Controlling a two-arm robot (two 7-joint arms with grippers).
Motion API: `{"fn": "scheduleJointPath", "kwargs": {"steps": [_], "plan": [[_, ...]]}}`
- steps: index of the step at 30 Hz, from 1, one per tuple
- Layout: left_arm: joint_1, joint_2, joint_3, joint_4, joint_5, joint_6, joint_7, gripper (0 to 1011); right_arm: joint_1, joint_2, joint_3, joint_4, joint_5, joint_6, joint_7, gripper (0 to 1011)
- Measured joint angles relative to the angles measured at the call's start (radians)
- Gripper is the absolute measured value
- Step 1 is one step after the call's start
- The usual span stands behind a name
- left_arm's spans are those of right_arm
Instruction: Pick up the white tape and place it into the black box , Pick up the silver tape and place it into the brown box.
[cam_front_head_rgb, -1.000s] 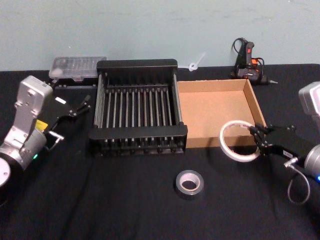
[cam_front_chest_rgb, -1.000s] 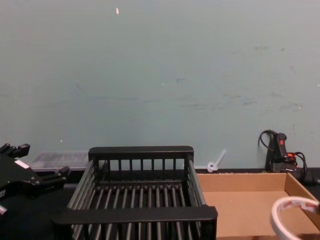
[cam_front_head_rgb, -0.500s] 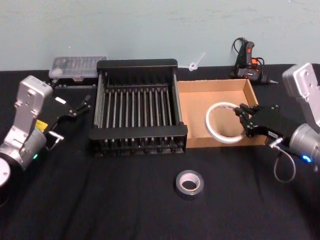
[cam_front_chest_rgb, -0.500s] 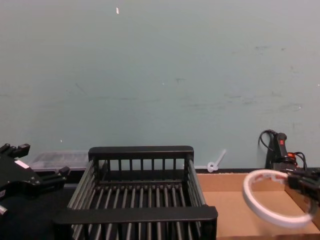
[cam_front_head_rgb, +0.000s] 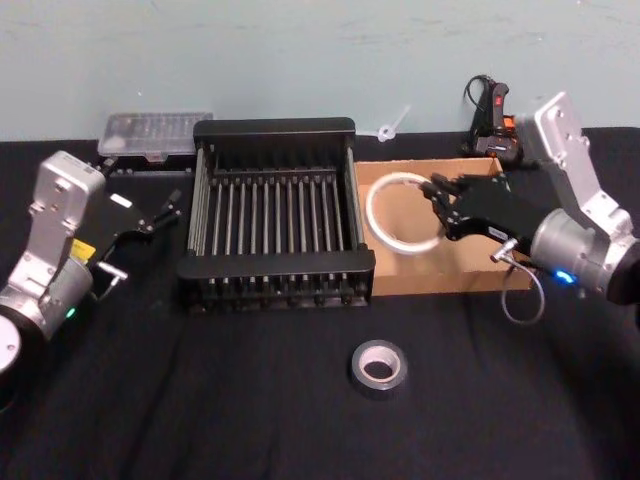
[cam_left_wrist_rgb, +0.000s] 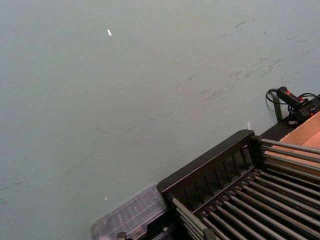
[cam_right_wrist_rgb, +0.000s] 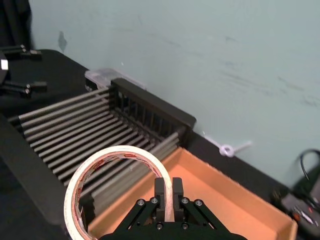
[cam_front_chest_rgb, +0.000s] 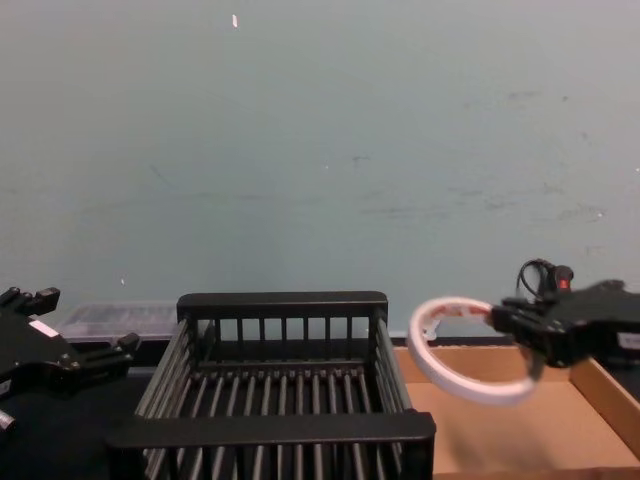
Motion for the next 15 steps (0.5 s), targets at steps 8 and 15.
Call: {"fn": "scheduleJointPath", "kwargs": {"steps": [8,15], "plan": [[0.000,0.000,0.000,0.000,0.000,0.000,0.000,1001,0.077,-0.036,-0.043,0.074,-0.003,-0.028,0.035,95],[0.000,0.000,0.000,0.000,0.000,0.000,0.000,1001,0.135,-0.070,-0.083,0.146,0.001,-0.048,0.066,95]]}}
